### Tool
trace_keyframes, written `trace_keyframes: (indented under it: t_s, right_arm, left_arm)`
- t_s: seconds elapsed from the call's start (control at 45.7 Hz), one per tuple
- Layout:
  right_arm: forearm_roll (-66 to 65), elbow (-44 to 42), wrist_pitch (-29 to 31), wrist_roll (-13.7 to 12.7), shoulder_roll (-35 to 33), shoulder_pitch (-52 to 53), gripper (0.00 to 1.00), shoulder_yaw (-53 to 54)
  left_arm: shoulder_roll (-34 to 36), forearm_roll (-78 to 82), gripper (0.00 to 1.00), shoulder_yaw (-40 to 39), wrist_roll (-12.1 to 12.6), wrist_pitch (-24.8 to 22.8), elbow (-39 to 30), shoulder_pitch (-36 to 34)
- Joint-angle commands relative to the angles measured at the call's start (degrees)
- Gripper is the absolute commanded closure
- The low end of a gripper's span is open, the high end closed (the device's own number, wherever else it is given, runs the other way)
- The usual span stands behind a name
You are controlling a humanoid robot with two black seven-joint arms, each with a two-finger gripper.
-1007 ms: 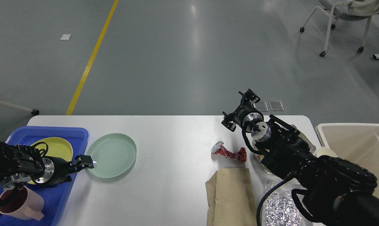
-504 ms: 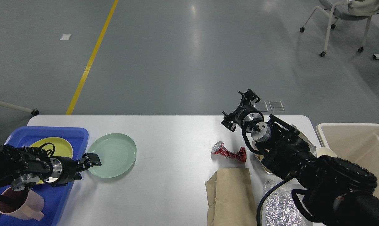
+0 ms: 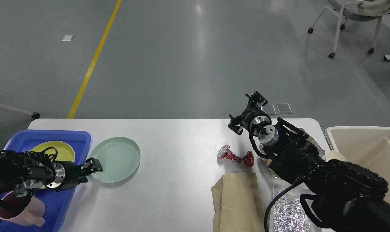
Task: Tidy desktop
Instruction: 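Grip the pale green plate's edge with the left gripper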
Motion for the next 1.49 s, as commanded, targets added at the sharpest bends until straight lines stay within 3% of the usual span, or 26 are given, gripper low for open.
trace_keyframes:
  t_s: [0.0, 1.467]
  right_arm:
    - [0.0, 0.0, 0.0, 0.0, 0.0, 0.0, 0.0, 0.0]
    - [0.0, 0.0, 0.0, 0.0, 0.0, 0.0, 0.0, 0.0]
  left_arm:
    - [-0.2, 0.0, 0.39, 0.0, 0.0, -0.1, 0.2, 0.4]
    - [-1.9, 0.0, 0.95, -2.0, 0.0, -0.7, 3.4, 4.7]
